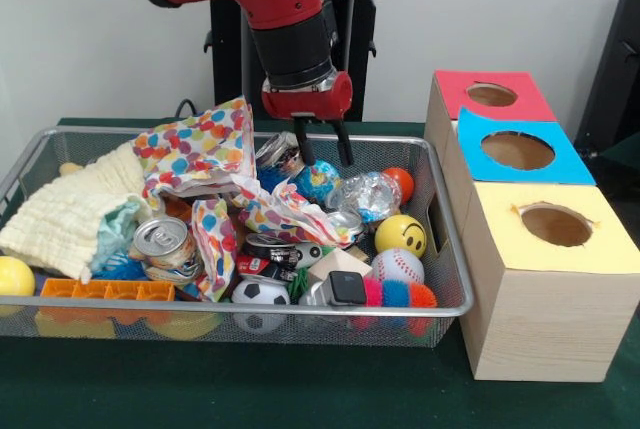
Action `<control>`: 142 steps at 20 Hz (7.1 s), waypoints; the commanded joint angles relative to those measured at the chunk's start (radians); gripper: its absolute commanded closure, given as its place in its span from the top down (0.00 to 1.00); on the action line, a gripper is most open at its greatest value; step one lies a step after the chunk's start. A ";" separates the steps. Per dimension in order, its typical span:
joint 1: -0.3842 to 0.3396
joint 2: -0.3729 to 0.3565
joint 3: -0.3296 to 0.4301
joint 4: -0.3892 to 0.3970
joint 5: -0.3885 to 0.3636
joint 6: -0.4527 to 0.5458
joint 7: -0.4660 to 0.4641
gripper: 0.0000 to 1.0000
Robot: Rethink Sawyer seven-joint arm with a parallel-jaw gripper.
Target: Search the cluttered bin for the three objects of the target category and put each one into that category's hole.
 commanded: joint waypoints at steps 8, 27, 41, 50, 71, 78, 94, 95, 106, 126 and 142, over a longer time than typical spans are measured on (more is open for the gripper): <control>0.009 -0.009 -0.007 0.118 0.213 -0.223 0.355 1.00; -0.064 0.049 0.113 0.101 0.209 -0.278 0.366 1.00; -0.089 0.096 0.187 0.090 0.210 -0.322 0.376 1.00; -0.076 0.114 0.190 0.074 0.207 -0.346 0.369 1.00; -0.123 0.173 0.265 0.048 0.208 -0.375 0.384 1.00; -0.169 0.227 0.313 0.052 0.219 -0.361 0.390 1.00; -0.131 0.217 0.310 0.047 0.273 -0.402 0.402 1.00; -0.123 0.215 0.306 0.037 0.281 -0.398 0.398 1.00; -0.028 0.116 0.198 0.045 0.372 -0.393 0.389 1.00; -0.048 0.069 0.126 0.022 0.369 -0.320 0.310 1.00; -0.095 0.094 0.145 0.005 0.379 -0.343 0.331 1.00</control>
